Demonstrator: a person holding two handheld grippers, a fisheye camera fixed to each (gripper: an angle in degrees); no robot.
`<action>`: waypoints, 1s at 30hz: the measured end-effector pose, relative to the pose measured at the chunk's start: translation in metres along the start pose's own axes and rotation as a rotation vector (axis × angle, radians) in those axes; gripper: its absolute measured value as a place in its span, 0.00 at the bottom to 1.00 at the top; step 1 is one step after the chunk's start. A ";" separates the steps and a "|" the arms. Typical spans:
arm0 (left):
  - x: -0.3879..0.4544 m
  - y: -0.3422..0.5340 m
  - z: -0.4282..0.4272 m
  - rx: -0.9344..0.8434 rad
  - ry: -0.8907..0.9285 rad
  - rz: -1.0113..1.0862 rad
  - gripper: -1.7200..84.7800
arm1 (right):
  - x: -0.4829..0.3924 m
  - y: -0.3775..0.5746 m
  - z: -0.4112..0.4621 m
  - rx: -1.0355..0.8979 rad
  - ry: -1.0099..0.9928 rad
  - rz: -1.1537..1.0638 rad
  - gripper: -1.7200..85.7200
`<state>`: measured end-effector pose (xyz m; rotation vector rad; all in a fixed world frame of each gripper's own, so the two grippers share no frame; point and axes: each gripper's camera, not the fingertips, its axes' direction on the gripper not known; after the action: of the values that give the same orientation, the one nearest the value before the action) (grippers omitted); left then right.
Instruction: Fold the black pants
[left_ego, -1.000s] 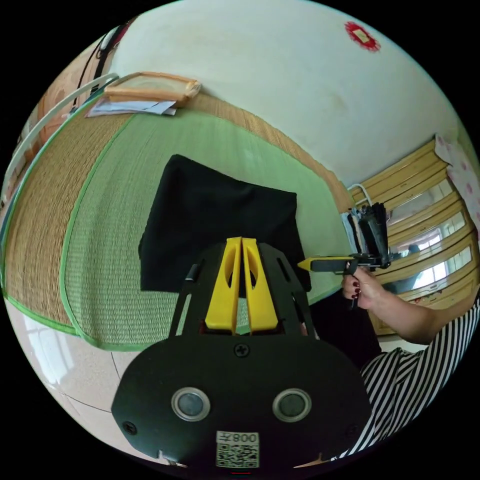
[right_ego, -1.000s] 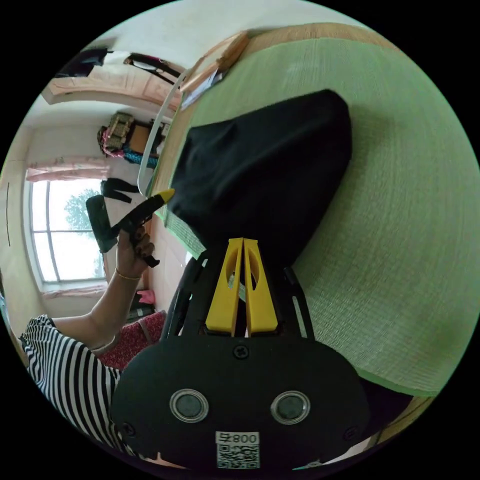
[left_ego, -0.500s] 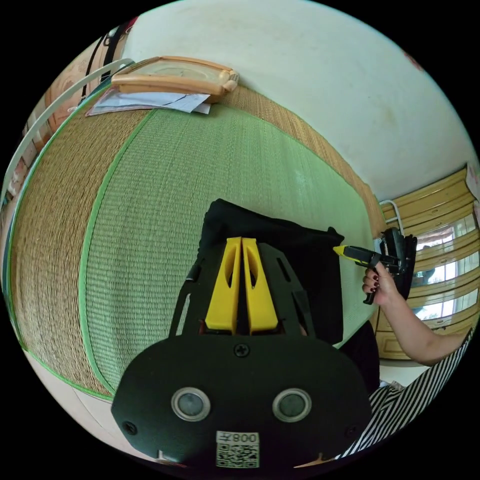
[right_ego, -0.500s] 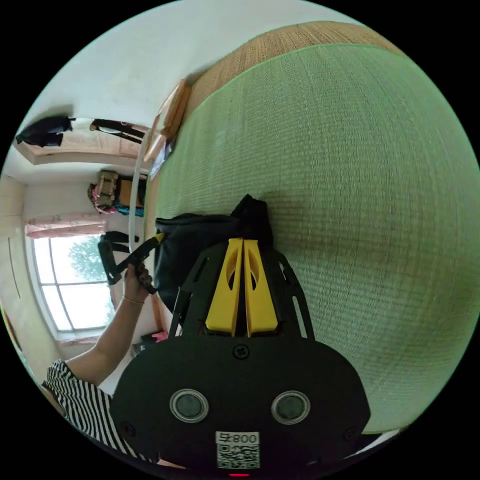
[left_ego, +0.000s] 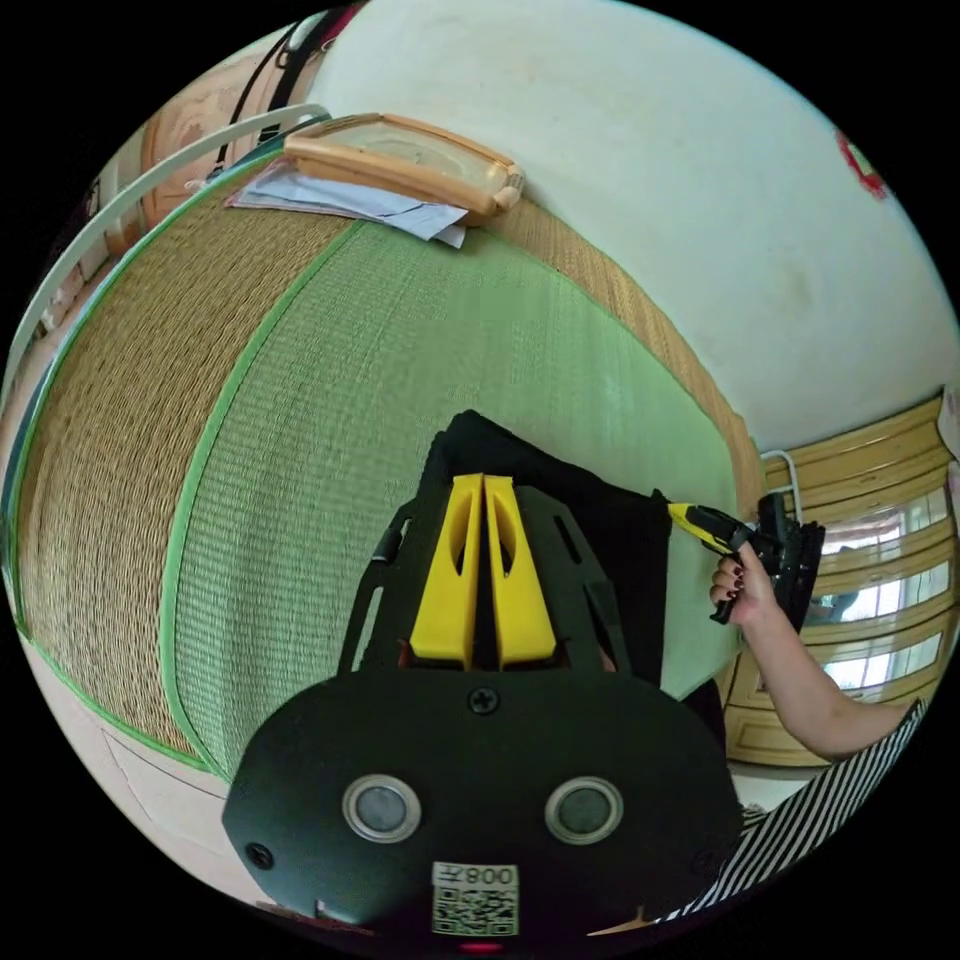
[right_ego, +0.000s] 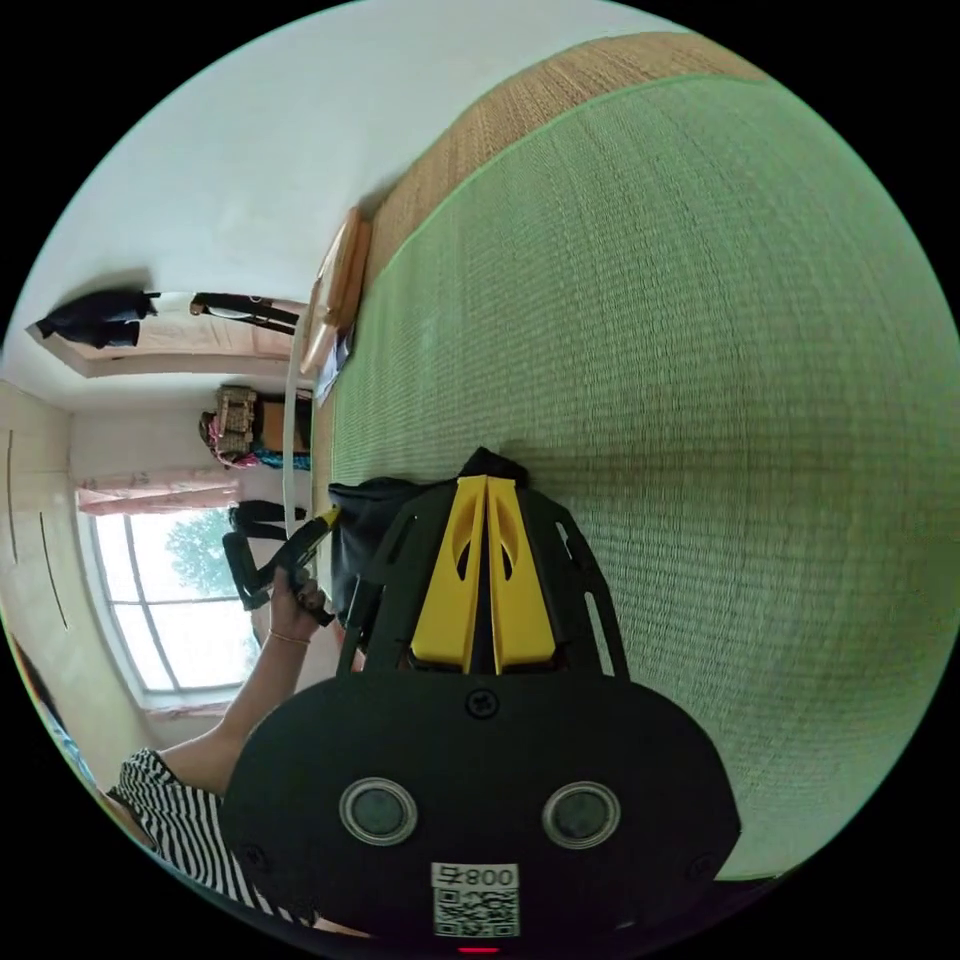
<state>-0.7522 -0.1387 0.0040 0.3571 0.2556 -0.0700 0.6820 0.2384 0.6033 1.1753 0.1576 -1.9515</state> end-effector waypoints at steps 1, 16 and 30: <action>0.003 0.010 -0.003 0.007 0.031 0.009 0.02 | -0.006 0.011 -0.008 0.001 -0.041 -0.015 0.02; 0.067 0.003 0.074 -0.147 0.044 0.187 0.02 | -0.097 0.201 0.064 -0.314 0.008 -0.246 0.02; 0.059 0.001 0.078 -0.026 -0.115 0.241 0.02 | -0.142 0.220 0.071 -0.330 0.045 -0.300 0.02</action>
<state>-0.6772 -0.1668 0.0595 0.3540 0.0984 0.1492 0.8201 0.1453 0.8171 1.0187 0.6870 -2.0543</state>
